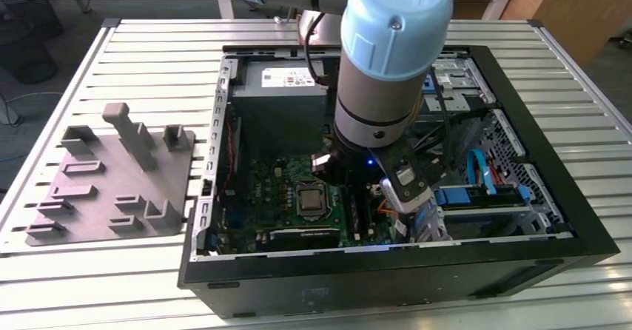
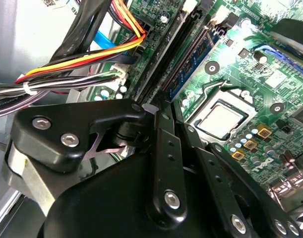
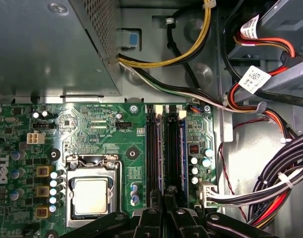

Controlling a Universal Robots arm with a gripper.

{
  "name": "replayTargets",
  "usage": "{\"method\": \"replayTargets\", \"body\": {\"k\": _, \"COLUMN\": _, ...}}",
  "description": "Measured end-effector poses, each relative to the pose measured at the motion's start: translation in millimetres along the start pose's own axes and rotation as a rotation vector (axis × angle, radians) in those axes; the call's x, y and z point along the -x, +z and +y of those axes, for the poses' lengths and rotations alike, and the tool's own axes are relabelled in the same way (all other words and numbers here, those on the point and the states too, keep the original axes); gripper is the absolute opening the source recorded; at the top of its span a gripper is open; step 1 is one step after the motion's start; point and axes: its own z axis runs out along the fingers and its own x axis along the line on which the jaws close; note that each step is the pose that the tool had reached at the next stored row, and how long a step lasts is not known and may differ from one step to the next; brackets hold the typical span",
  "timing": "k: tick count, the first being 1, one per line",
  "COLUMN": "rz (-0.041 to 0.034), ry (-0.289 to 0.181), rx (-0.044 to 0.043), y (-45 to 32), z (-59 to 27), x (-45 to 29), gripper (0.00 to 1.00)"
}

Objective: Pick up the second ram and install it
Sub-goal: 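Insert the second ram into the second slot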

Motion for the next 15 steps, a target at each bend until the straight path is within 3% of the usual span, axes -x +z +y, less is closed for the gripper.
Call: {"method": "replayTargets", "body": {"k": 15, "rz": 0.0005, "ry": -0.004, "rx": -0.0004, "y": 6.1, "z": -0.7, "x": -0.1, "gripper": 0.14}}
